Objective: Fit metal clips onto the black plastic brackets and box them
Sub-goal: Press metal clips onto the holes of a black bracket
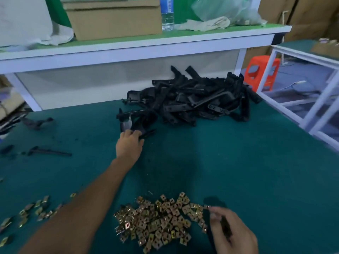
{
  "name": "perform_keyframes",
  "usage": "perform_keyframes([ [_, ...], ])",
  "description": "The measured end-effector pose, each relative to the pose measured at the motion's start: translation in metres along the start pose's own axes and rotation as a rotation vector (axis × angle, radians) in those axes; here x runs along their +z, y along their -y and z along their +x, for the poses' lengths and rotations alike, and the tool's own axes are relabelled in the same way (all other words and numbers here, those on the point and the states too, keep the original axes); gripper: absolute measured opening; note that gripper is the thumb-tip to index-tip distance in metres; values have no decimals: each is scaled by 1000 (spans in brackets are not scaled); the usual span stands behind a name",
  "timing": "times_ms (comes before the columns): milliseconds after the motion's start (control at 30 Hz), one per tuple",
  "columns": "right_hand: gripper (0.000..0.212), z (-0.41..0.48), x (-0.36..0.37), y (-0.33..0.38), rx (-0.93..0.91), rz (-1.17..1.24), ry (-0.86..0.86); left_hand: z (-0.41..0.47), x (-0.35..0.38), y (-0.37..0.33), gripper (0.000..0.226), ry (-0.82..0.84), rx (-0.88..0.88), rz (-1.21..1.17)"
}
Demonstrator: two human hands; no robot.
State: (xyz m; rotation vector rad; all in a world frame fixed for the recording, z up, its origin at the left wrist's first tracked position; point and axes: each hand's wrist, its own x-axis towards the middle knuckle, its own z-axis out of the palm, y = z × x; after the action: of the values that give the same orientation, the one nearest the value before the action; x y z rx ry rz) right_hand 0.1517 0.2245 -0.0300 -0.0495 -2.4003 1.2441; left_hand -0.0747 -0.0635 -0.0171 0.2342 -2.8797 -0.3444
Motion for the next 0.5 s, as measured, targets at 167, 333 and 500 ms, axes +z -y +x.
perform_keyframes([
  [167, 34, 1, 1, -7, -13, -32, -9, 4, -8, 0, 22, -206, 93, -86],
  [333, 28, 0, -2, -9, -5, 36, 21, -30, -46, -2, 18, -519, 4, -342],
  [500, 29, -5, -3, -6, 27, 100, 67, -101, -94, -2, 20, -595, -103, -585],
])
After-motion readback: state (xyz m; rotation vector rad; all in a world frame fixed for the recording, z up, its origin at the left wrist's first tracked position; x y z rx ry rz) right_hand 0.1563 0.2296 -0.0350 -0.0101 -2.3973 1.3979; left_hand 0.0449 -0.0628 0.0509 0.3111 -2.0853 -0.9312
